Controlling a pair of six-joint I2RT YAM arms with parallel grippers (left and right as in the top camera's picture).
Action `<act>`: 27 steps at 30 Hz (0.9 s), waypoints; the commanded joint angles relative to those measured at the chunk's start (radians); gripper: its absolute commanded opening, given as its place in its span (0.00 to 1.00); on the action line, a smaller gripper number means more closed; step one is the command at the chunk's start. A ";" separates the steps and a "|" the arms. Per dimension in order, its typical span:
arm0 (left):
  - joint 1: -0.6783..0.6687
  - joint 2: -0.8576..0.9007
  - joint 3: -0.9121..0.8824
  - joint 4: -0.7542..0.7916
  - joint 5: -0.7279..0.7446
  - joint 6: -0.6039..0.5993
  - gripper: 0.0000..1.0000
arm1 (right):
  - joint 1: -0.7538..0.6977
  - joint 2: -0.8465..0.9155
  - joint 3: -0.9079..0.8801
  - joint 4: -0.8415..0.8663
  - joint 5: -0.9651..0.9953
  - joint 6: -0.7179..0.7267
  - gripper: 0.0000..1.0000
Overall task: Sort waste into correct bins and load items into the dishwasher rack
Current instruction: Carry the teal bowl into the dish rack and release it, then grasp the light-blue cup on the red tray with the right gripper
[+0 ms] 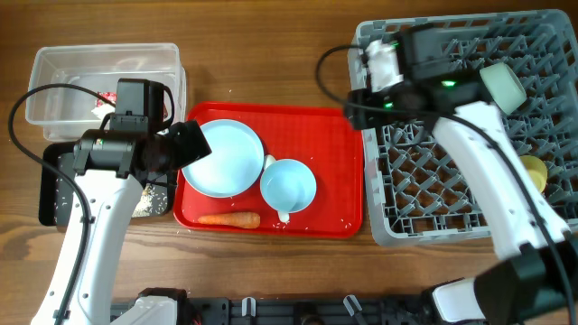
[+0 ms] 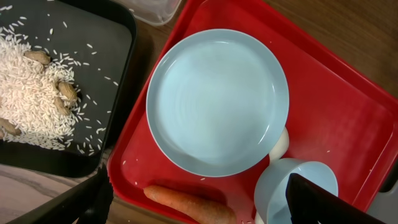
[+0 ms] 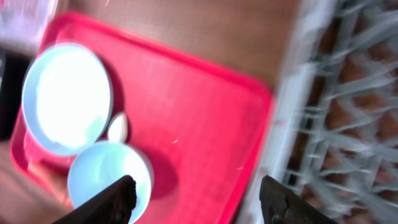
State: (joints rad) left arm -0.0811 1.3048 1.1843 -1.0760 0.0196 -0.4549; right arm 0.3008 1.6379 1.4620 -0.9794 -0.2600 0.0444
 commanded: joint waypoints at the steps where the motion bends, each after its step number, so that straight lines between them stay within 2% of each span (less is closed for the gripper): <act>1: 0.006 -0.009 0.004 0.002 -0.010 -0.005 0.91 | 0.127 0.156 -0.005 -0.025 0.001 0.050 0.66; 3: 0.006 -0.009 0.004 0.001 -0.010 -0.005 0.91 | 0.189 0.265 -0.005 -0.038 0.027 0.111 0.66; 7: 0.006 -0.009 0.004 0.001 -0.010 -0.005 0.91 | 0.264 0.374 -0.005 -0.066 0.032 0.118 0.63; 10: 0.006 -0.009 0.004 0.001 -0.010 -0.005 0.91 | 0.278 0.384 -0.005 -0.053 0.080 0.172 0.55; 12: 0.006 -0.009 0.004 0.001 -0.010 -0.005 0.91 | 0.278 0.384 -0.005 -0.050 0.080 0.177 0.40; 17: 0.006 -0.009 0.004 0.001 -0.010 -0.006 0.91 | 0.278 0.384 -0.070 -0.005 0.079 0.198 0.34; 20: 0.006 -0.009 0.004 0.001 -0.010 -0.006 0.91 | 0.277 0.384 -0.080 0.014 0.080 0.220 0.09; 21: 0.006 -0.009 0.004 0.001 -0.010 -0.006 0.91 | 0.268 0.379 -0.080 0.017 0.080 0.220 0.04; 24: 0.006 -0.009 0.004 0.001 -0.010 -0.006 0.91 | 0.234 0.319 -0.071 0.005 0.082 0.217 0.05; 27: 0.006 -0.009 0.004 0.001 -0.010 -0.005 0.91 | 0.174 0.171 -0.041 -0.005 0.179 0.217 0.04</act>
State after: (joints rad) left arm -0.0811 1.3048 1.1843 -1.0767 0.0196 -0.4549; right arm 0.5182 1.9408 1.3899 -0.9833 -0.1738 0.2501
